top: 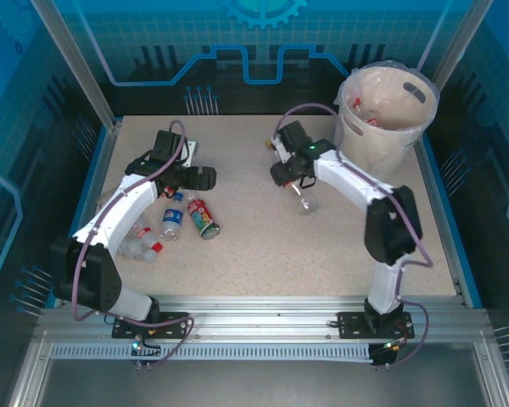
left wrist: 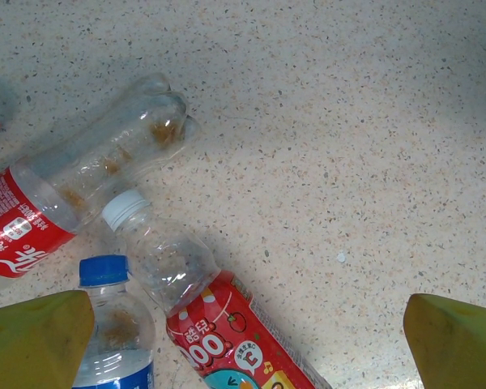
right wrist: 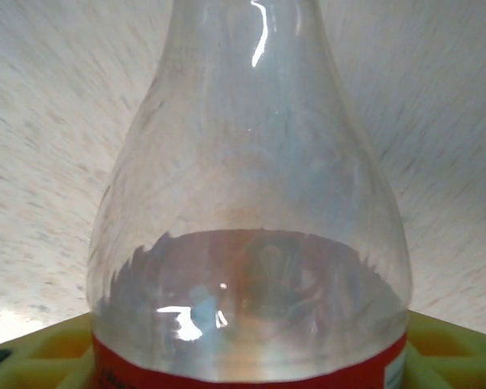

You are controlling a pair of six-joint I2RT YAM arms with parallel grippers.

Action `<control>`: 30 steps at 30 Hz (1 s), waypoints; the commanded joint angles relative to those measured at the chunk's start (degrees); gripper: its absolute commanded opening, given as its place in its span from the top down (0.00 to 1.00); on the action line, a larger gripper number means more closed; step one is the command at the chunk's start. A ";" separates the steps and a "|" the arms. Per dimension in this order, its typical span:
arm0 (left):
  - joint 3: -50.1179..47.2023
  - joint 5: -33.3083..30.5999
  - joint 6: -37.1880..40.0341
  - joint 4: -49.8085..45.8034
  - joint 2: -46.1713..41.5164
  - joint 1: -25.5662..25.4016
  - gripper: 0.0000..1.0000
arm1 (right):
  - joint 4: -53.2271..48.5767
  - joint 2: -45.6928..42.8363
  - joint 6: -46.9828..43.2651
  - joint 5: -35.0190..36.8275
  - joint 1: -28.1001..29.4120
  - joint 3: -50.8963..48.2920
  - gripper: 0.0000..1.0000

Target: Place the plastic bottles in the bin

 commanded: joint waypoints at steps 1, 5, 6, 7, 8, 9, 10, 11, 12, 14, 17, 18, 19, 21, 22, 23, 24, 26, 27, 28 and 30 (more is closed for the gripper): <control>-0.03 0.24 0.51 -0.37 -0.65 0.59 0.01 | 8.40 -9.39 -5.37 -4.73 -1.61 -1.44 0.47; -0.16 0.31 0.48 -0.17 -0.25 0.52 0.01 | 15.24 -17.18 -9.84 -5.32 -4.57 -3.69 0.67; -0.12 0.44 0.41 -0.17 -0.12 0.52 0.01 | 17.26 -18.57 -10.77 -5.34 -5.55 -4.46 0.72; -0.02 0.51 0.44 -0.26 0.03 0.52 0.01 | 20.37 -20.30 -11.69 -5.53 -6.71 -5.16 0.78; -0.02 0.50 0.39 -0.34 0.10 0.52 0.01 | 21.97 -21.45 -12.73 -6.11 -8.13 -5.37 0.80; -0.03 0.49 0.39 -0.30 0.04 0.53 0.01 | 22.48 -22.16 -13.54 -6.85 -9.31 -4.99 0.81; -0.02 0.40 0.51 -0.30 -0.11 0.52 0.01 | 22.58 -22.61 -14.13 -7.18 -10.80 -4.10 0.82; -0.11 0.36 0.56 -0.21 -0.18 0.52 0.01 | 23.24 -22.92 -14.49 -7.36 -12.33 -3.31 0.83; -0.13 0.35 0.59 -0.15 -0.22 0.52 0.01 | 24.36 -23.18 -14.60 -7.60 -13.54 -2.96 0.84; -0.10 0.51 0.54 -0.09 -0.27 0.52 0.01 | 27.56 -23.68 -14.06 -8.38 -16.15 -2.50 0.86; -0.16 0.54 0.56 -0.17 -0.16 0.55 0.01 | 32.13 -24.13 -10.83 -11.36 -19.97 -1.68 0.86; -0.11 0.43 0.58 -0.17 -0.16 0.52 0.01 | 33.37 -24.12 -9.60 -11.76 -21.07 -1.44 0.85; -0.11 0.40 0.58 -0.17 -0.14 0.52 0.01 | 34.46 -23.97 -8.02 -12.23 -22.23 -0.85 0.85; -0.14 0.33 0.65 -0.17 -0.09 0.52 0.01 | 36.04 -23.52 -5.31 -13.71 -24.38 0.33 0.84; -0.13 0.31 0.67 -0.17 0.02 0.52 0.01 | 37.48 -23.23 -3.91 -14.07 -25.26 0.65 0.84; -0.10 0.40 0.66 -0.19 0.04 0.52 0.01 | 39.15 -22.88 -2.72 -13.87 -26.00 0.91 0.84; -0.17 0.40 0.66 -0.17 0.14 0.52 0.01 | 40.32 -22.64 -2.15 -13.80 -26.48 1.17 0.83; -0.08 0.39 0.61 -0.25 0.29 0.52 0.01 | 43.38 -21.81 -1.33 -13.29 -27.12 1.34 0.80; -0.02 0.39 0.65 -0.28 0.32 0.52 0.01 | 44.78 -21.46 -1.29 -12.97 -27.23 1.23 0.80; -0.06 0.37 0.67 -0.30 0.37 0.53 0.01 | 46.18 -20.96 -1.86 -13.01 -27.41 1.25 0.80; -0.03 0.31 0.65 -0.27 0.38 0.52 0.01 | 48.08 -19.73 -5.17 -13.42 -27.25 1.18 0.79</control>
